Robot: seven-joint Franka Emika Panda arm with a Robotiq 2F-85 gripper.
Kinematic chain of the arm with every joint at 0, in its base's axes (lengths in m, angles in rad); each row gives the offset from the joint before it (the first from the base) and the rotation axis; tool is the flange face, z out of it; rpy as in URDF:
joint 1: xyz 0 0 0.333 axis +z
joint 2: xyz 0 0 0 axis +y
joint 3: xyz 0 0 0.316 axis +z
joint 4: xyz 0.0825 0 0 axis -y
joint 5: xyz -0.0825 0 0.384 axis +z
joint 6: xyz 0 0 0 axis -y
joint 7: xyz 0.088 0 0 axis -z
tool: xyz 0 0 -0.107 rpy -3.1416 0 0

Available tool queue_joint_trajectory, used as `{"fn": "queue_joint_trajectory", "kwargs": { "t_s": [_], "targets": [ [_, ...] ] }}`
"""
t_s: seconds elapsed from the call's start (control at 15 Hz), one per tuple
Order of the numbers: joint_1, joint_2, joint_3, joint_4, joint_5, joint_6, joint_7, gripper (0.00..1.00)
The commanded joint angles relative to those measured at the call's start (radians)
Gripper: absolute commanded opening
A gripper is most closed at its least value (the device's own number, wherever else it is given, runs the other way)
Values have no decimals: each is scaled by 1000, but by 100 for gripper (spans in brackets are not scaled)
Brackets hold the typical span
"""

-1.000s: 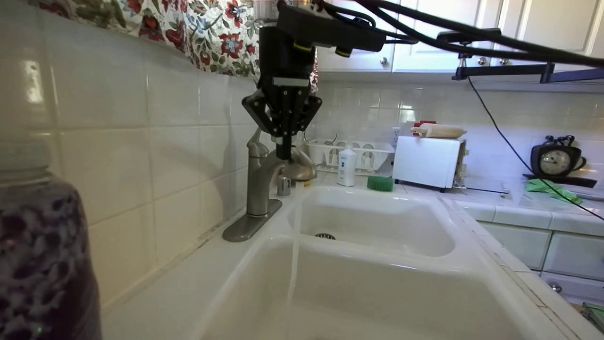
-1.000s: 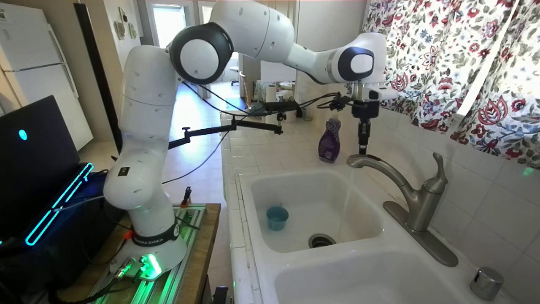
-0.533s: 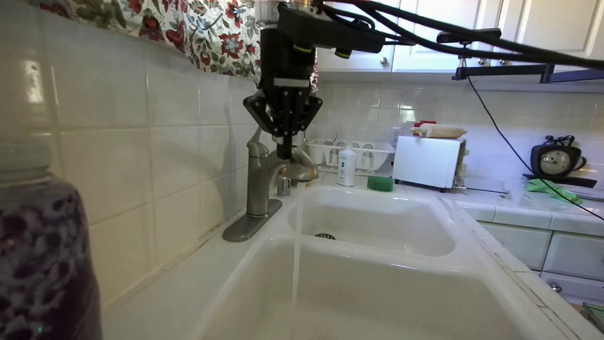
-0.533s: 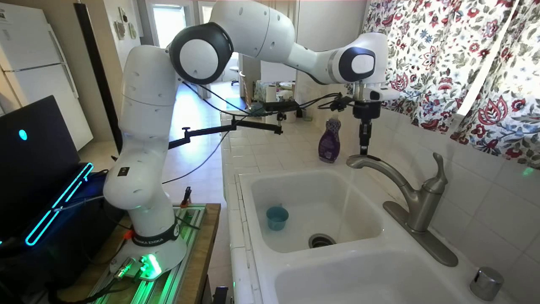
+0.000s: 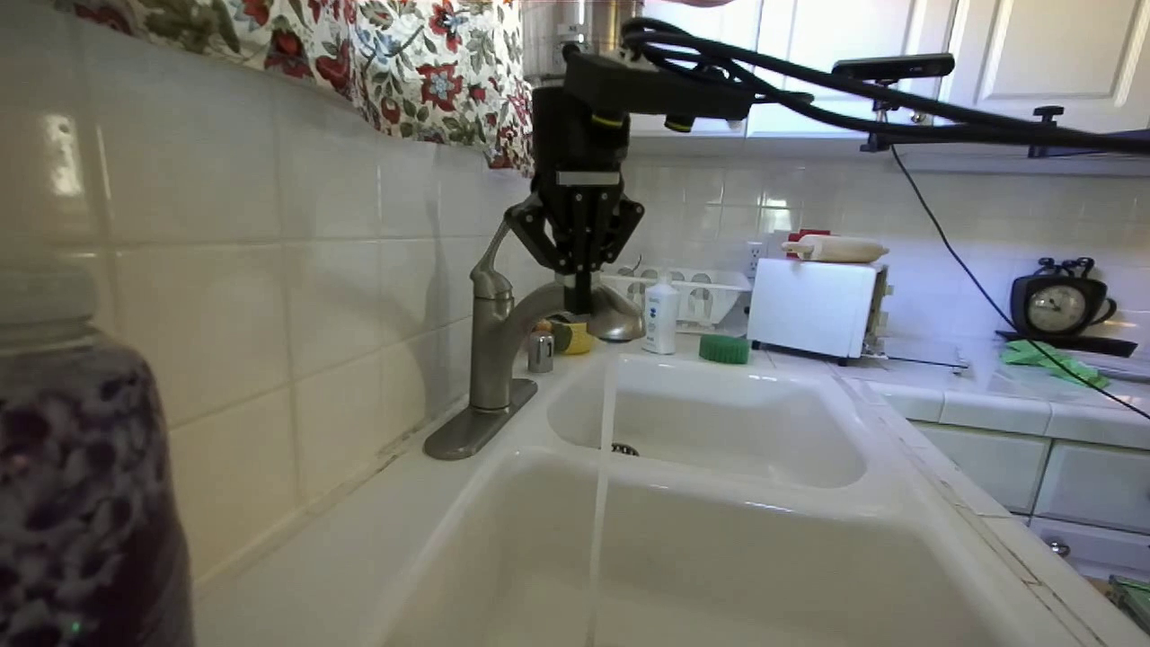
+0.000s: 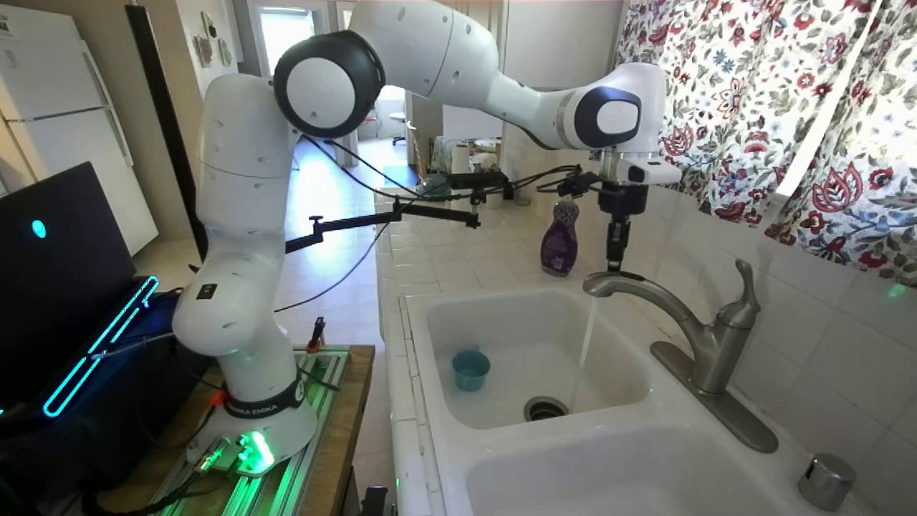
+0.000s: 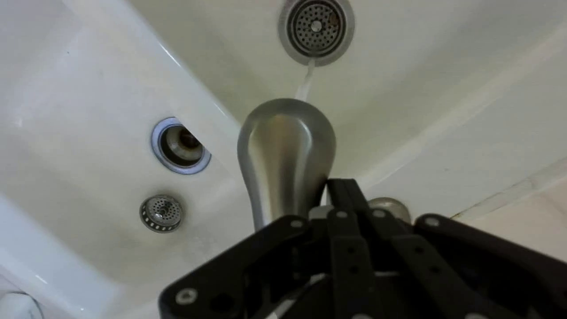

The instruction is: Move the faucet head to the right

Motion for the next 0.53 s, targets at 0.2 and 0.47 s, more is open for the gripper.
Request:
{"fn": "queue_joint_trajectory", "kwargs": {
  "t_s": [0.2,0.47],
  "targets": [
    [-71,-143,-44,-186,10,8,8,0],
    [-113,-179,-68,-225,5,12,10,0]
  ]
}}
